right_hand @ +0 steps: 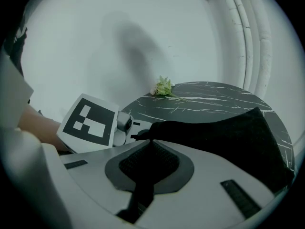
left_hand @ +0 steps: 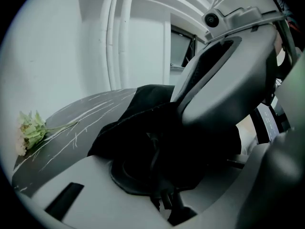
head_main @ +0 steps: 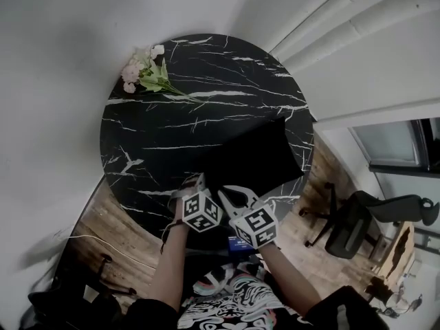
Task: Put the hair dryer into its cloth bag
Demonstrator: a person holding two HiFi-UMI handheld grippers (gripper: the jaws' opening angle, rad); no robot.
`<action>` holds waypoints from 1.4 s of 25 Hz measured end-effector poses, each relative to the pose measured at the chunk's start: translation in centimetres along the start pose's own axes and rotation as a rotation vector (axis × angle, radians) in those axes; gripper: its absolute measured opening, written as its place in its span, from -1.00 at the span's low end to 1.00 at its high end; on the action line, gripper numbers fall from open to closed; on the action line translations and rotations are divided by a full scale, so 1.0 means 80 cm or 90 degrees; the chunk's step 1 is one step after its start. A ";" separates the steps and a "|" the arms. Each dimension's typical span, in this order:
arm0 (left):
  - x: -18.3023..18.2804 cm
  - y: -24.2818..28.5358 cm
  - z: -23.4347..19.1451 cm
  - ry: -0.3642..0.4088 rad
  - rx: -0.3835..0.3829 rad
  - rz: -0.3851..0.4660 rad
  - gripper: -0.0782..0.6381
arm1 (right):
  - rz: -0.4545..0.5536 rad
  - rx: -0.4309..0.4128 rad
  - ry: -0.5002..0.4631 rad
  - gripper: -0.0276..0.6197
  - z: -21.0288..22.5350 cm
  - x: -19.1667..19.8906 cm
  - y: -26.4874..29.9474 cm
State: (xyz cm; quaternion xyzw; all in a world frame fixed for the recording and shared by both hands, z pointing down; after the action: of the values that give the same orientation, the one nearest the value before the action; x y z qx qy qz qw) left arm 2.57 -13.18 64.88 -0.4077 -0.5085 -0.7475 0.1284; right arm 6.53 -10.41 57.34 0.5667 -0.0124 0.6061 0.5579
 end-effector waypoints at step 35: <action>-0.034 -0.266 0.004 -0.355 -0.306 0.228 -0.74 | 0.292 0.085 -0.110 -0.78 -0.080 -0.045 -0.166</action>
State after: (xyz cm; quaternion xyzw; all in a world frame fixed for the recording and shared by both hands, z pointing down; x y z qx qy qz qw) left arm -8.46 -3.97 48.98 -0.6953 -0.2555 -0.6716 0.0151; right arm 10.45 -3.67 44.32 0.6345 -0.1482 0.6658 0.3636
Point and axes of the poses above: the fingertips, and each gripper's own axes: y forward along the fingers, z to its right, x out of its underside, the point moved 6 cm from there along -y, backward along the fingers, and after that the axes turned 10 degrees about -x, right-handed, at the moved point
